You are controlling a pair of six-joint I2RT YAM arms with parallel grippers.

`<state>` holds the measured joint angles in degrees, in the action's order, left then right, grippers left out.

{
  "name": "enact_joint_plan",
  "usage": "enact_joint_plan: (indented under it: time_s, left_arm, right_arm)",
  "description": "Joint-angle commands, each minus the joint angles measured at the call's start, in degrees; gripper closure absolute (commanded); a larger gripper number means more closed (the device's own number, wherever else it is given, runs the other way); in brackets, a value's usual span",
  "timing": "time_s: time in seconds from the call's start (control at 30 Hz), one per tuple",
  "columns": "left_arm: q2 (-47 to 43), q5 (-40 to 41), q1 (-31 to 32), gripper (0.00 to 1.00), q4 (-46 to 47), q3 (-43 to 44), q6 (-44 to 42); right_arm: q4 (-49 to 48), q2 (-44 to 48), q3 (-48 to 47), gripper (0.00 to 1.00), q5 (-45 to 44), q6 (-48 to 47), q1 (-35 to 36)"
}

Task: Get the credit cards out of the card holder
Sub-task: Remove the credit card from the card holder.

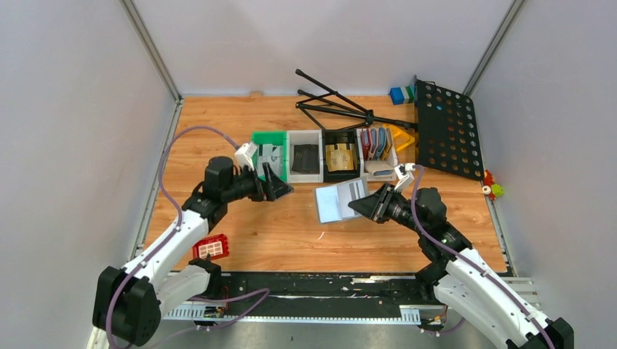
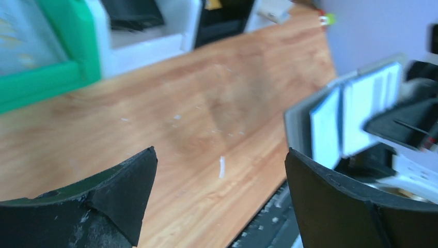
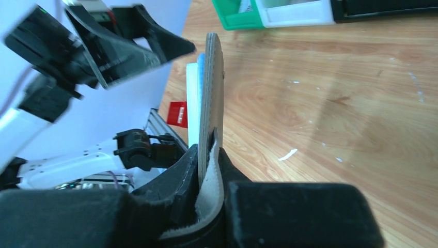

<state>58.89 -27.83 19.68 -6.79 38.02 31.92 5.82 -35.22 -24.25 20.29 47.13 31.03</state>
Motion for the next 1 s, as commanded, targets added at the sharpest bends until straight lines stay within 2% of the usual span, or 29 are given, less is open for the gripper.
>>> enact_joint_plan:
  time_s: [0.0, 0.1, 0.23, 0.4, 0.83, 0.9, 0.97]
  left_arm:
    - [-5.83, -11.90, 1.62, 0.00, 25.02, -10.75, 17.85]
    - [-6.85, -11.32, 6.05, 0.00, 39.74, -17.21, 25.80]
    - [-3.91, -8.65, 12.63, 0.00, 51.73, -19.99, 30.07]
    - [1.25, -6.33, 15.67, 0.02, 67.87, -22.61, 36.42]
    - [9.93, -5.09, 19.25, 0.19, 69.76, -20.80, 37.08]
    - [12.07, -4.87, 20.17, 0.27, 71.15, -20.34, 37.22]
    - [14.21, -4.95, 21.03, 0.47, 74.28, -19.99, 38.23]
  right_arm:
    - [-16.74, -0.92, 3.18, 0.89, 4.23, 8.88, -0.09]
    - [-20.97, -2.65, 4.36, 0.89, 5.75, 11.67, -0.12]
    - [-22.33, -4.80, 4.21, 0.89, 7.50, 12.50, -0.07]
    - [-22.94, -5.19, 4.17, 0.90, 8.19, 13.11, -0.07]
    - [-22.31, -5.00, 3.95, 0.90, 8.92, 11.75, 0.46]
    - [-22.60, -5.26, 3.99, 0.90, 9.18, 11.47, 0.90]
    - [-22.69, -5.38, 3.97, 0.90, 9.62, 11.27, 1.21]
